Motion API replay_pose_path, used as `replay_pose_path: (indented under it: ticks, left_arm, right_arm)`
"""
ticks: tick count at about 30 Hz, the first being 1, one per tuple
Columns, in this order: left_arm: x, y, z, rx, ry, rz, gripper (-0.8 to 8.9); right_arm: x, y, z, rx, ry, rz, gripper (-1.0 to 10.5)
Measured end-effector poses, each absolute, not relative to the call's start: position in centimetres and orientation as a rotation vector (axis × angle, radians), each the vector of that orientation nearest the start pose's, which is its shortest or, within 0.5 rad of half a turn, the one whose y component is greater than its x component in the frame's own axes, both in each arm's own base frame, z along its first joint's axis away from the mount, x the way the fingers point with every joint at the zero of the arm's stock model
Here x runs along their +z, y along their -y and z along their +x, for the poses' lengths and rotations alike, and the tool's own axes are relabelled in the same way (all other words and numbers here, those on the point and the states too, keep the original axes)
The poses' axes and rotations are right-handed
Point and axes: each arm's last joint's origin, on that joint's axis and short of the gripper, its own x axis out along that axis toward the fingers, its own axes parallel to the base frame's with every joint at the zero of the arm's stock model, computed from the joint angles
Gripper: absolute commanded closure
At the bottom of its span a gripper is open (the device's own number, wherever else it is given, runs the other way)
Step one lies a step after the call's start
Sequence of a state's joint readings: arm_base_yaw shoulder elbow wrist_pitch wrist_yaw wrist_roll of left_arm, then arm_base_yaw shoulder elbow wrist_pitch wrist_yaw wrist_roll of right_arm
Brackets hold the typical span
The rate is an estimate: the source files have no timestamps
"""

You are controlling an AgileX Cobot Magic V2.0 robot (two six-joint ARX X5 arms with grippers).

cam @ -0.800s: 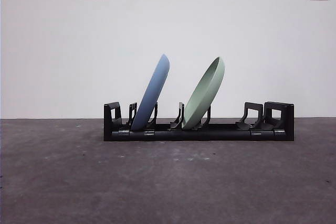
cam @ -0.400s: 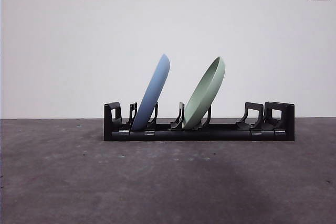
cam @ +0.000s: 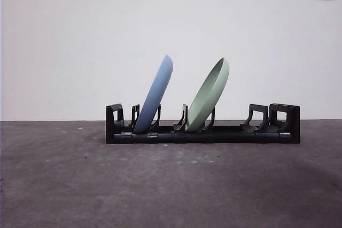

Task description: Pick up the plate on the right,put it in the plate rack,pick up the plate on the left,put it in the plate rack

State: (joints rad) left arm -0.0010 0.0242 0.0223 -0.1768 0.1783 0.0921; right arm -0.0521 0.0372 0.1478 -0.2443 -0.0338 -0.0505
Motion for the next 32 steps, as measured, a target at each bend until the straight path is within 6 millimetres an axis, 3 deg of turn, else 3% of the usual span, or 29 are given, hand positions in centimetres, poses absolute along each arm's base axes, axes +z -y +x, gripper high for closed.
replay_pose_path:
  ticks: [7,32]
  left_arm:
    - [15.2,0.5,9.6,-0.187,-0.169,0.076,8.17]
    - [15.2,0.5,9.6,-0.187,-0.175,0.075,8.17]
  right_arm:
    - [15.4,0.4,9.3,-0.019,-0.213,0.014,9.4]
    - [15.4,0.4,9.4,-0.021,-0.207,0.032,9.4]
